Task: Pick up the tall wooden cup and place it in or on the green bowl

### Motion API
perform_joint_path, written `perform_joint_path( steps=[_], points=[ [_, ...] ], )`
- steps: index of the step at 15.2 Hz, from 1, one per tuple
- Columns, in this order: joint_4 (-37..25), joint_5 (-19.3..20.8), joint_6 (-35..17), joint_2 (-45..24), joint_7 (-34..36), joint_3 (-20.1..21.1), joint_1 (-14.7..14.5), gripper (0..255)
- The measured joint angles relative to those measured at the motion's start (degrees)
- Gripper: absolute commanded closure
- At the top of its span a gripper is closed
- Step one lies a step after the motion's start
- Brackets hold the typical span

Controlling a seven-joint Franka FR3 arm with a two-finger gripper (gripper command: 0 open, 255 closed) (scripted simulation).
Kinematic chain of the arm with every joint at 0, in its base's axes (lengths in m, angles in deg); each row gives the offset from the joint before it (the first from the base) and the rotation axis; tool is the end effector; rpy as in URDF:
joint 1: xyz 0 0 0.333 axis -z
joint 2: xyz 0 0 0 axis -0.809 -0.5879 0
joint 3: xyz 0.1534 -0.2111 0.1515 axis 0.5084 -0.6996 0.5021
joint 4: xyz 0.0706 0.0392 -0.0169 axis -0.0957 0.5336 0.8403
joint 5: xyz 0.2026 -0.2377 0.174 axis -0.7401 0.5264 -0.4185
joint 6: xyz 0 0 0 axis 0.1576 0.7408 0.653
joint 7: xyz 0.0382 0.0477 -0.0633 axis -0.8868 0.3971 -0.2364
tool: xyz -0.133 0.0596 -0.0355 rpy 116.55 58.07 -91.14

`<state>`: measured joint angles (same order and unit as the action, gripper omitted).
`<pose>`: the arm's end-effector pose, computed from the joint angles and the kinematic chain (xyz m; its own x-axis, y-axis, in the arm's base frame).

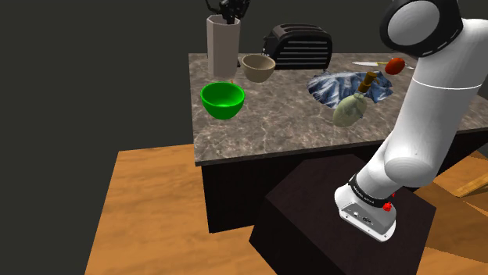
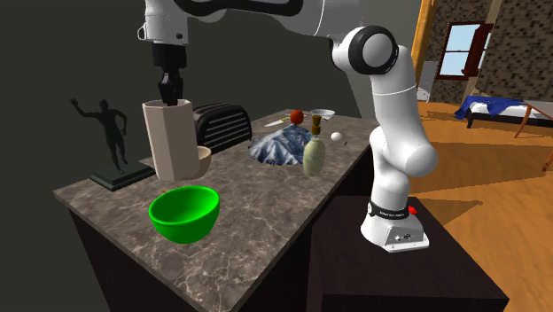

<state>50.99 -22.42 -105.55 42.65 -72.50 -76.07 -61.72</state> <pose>0.6023 0.0859 0.5638 0.9841 0.1578 0.0818 0.1593 -0.9872 -0.0116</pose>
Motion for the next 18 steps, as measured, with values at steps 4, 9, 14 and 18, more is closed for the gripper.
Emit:
perform_joint_path(
  steps=[4,9,14,18],
  points=[
    [5.4,0.0,-3.9,1.5,-0.1,0.0,0.1,255],
    [11.3,0.0,-8.5,2.8,-0.2,0.0,0.0,255],
    [15.9,0.0,-12.5,3.4,-0.2,0.0,0.1,255],
    [19.1,-0.1,-15.4,3.7,-0.3,0.0,0.1,255]
  ],
)
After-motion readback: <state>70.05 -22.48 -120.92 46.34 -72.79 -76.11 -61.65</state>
